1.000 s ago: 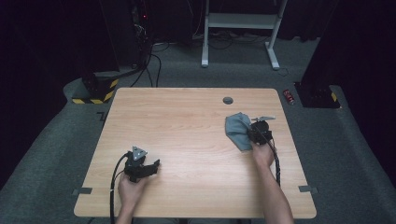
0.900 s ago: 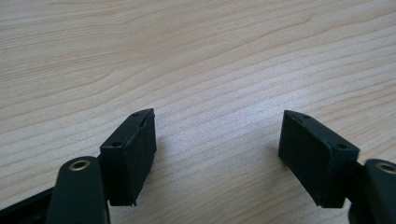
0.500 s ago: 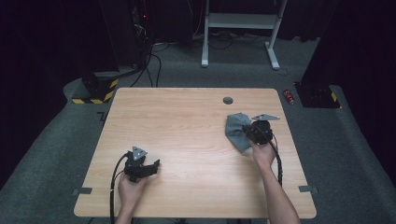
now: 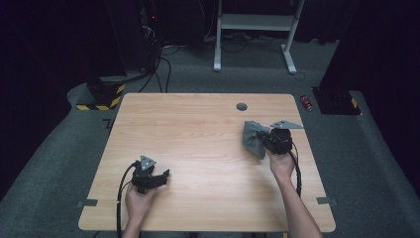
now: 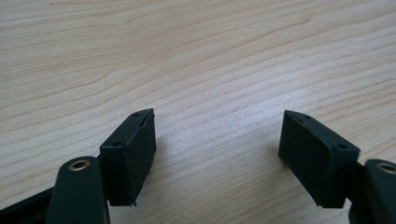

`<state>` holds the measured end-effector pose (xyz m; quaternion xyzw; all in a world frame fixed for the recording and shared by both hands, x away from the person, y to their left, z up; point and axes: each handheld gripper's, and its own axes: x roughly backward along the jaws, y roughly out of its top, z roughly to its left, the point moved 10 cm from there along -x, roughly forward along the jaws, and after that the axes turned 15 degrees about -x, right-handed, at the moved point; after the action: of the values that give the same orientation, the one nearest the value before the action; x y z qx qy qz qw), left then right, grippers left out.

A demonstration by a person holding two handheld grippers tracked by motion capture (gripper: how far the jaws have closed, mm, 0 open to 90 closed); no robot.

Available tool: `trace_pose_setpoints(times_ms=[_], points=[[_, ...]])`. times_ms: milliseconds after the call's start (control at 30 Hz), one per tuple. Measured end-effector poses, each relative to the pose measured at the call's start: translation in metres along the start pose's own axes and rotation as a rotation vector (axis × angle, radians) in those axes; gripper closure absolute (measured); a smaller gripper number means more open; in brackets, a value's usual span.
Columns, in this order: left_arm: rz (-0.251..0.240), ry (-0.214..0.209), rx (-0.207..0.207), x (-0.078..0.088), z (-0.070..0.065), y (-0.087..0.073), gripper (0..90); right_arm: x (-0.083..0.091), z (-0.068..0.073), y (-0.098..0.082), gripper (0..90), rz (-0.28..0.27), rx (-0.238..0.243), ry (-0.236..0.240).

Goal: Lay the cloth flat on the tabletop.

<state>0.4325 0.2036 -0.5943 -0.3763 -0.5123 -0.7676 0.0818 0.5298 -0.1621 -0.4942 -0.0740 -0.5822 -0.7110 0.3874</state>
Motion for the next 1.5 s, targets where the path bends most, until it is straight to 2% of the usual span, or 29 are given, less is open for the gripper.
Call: trace_pose_setpoints(times_ms=[267, 367, 700, 767, 833, 867, 1000, 1033, 1167, 1233, 1333, 1433, 1500], points=[[0.0, 0.0, 0.0, 0.0, 0.0, 0.0, 27.7, 0.02, 0.021, 0.008, 87.9, -0.034, 0.02, 0.072], [0.0, 0.0, 0.0, 0.0, 0.0, 0.0, 27.7, 0.027, 0.034, 0.013, 87.9, -0.046, 0.047, 0.102], [0.001, -0.001, -0.002, 0.0, 0.0, 0.0, 27.7, 0.034, 0.061, 0.014, 87.8, -0.056, 0.064, 0.179], [0.001, -0.001, -0.002, 0.0, 0.0, 0.0, 27.7, 0.037, 0.073, 0.012, 87.8, -0.057, 0.089, 0.207], [0.0, 0.0, -0.002, 0.0, 0.0, 0.0, 27.7, 0.038, 0.076, 0.011, 87.8, -0.054, 0.093, 0.212], [0.0, 0.0, -0.001, 0.0, 0.0, 0.0, 27.7, 0.038, 0.084, 0.008, 87.8, -0.047, 0.1, 0.232], [0.002, -0.001, -0.002, 0.0, 0.0, 0.0, 27.7, 0.036, 0.092, 0.002, 87.8, -0.036, 0.11, 0.252], [0.002, -0.001, -0.002, 0.0, 0.0, 0.0, 27.7, 0.034, 0.1, -0.003, 87.8, -0.022, 0.115, 0.268], [0.001, -0.001, -0.002, 0.0, 0.0, 0.0, 27.7, 0.031, 0.11, -0.01, 87.7, -0.012, 0.123, 0.293], [0.001, -0.001, -0.002, 0.0, 0.0, 0.0, 27.7, 0.025, 0.121, -0.02, 87.7, 0.015, 0.134, 0.318], [0.0, 0.0, -0.002, 0.0, 0.0, 0.0, 27.7, 0.02, 0.127, -0.028, 87.7, 0.031, 0.14, 0.327], [0.001, 0.0, -0.001, 0.0, 0.0, 0.0, 27.7, 0.007, 0.136, -0.045, 87.5, 0.076, 0.148, 0.34], [0.001, -0.001, -0.001, 0.0, 0.0, 0.0, 27.7, 0.003, 0.138, -0.05, 87.5, 0.085, 0.154, 0.339]])
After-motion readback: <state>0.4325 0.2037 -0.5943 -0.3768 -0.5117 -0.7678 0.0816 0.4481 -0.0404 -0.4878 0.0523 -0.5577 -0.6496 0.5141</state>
